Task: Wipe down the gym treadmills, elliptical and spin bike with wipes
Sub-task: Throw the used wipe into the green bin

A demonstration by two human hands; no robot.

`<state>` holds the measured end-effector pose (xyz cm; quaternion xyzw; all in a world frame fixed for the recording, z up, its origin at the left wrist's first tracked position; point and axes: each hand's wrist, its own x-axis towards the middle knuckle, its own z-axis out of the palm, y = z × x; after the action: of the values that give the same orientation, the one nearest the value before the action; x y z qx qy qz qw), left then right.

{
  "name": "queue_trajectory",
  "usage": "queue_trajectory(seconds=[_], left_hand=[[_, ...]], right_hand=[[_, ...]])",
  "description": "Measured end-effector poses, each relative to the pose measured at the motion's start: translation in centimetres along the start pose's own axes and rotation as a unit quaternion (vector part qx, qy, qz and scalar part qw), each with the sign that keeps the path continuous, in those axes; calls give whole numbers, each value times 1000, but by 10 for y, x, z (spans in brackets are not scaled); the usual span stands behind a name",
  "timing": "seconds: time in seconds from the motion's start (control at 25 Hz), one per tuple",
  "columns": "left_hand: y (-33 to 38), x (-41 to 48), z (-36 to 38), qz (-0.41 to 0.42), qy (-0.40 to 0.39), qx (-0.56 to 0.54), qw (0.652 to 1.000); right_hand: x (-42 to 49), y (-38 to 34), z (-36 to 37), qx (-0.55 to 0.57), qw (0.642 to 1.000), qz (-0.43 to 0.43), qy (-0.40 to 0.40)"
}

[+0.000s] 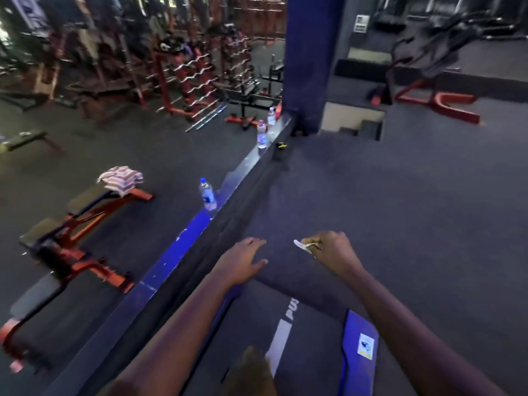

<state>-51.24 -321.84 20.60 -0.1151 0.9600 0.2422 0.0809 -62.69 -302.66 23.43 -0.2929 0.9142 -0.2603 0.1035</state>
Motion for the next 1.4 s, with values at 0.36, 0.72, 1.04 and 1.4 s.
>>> queue_trajectory(seconds=[0.36, 0.72, 1.04, 1.4], left_hand=[[18, 250, -45, 66, -57, 50, 995], [42, 442, -38, 102, -90, 98, 986], [57, 663, 50, 120, -99, 168, 973], [250, 862, 140, 284, -149, 218, 922]], right_hand=[[197, 59, -60, -13, 997, 65, 39], [329, 156, -78, -14, 992, 115, 49], [454, 350, -42, -70, 978, 193, 45], [449, 559, -128, 41, 905, 384, 179]])
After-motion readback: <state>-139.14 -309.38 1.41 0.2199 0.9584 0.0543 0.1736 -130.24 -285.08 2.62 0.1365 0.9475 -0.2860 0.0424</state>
